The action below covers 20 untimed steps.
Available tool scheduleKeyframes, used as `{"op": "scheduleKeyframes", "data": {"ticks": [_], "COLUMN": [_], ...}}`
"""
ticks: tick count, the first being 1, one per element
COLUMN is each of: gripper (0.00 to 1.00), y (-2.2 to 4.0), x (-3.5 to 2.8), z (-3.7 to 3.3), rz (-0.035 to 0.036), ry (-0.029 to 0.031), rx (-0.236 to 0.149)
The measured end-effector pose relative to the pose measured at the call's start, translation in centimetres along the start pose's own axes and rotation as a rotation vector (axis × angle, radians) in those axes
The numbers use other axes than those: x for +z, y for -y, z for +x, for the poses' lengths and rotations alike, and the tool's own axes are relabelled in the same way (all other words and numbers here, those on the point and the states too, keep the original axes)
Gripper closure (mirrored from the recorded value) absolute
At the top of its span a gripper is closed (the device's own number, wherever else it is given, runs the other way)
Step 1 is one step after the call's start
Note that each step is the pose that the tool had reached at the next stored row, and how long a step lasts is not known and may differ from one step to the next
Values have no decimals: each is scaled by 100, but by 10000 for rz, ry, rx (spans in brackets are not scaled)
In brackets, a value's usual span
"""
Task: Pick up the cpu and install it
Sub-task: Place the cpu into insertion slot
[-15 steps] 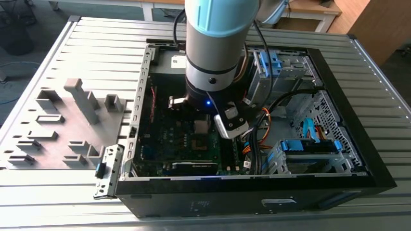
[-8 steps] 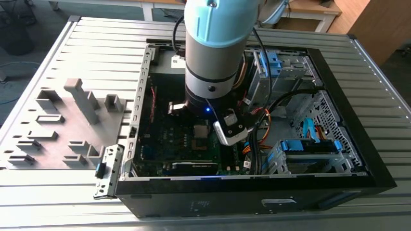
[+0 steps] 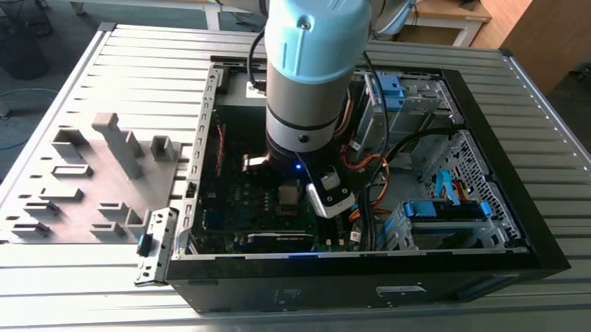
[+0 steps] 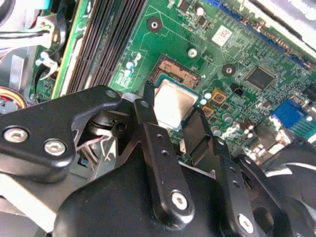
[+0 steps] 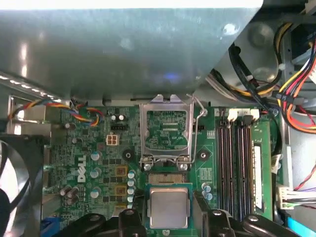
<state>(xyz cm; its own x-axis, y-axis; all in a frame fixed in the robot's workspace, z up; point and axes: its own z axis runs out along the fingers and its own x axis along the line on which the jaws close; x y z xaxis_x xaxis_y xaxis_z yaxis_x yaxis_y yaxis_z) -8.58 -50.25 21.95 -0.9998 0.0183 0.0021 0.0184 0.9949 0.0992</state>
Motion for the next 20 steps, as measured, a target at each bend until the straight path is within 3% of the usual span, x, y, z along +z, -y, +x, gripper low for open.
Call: {"op": "scheduleKeyframes", "data": {"ticks": [4, 11, 20], "gripper": [53, 53, 53], "y": [47, 65, 58], "x": [55, 146, 155], "z": [-1, -1, -1], "rz": [-2, -1, -2], "ry": [1, 0, -1], "rx": [0, 0, -6]}}
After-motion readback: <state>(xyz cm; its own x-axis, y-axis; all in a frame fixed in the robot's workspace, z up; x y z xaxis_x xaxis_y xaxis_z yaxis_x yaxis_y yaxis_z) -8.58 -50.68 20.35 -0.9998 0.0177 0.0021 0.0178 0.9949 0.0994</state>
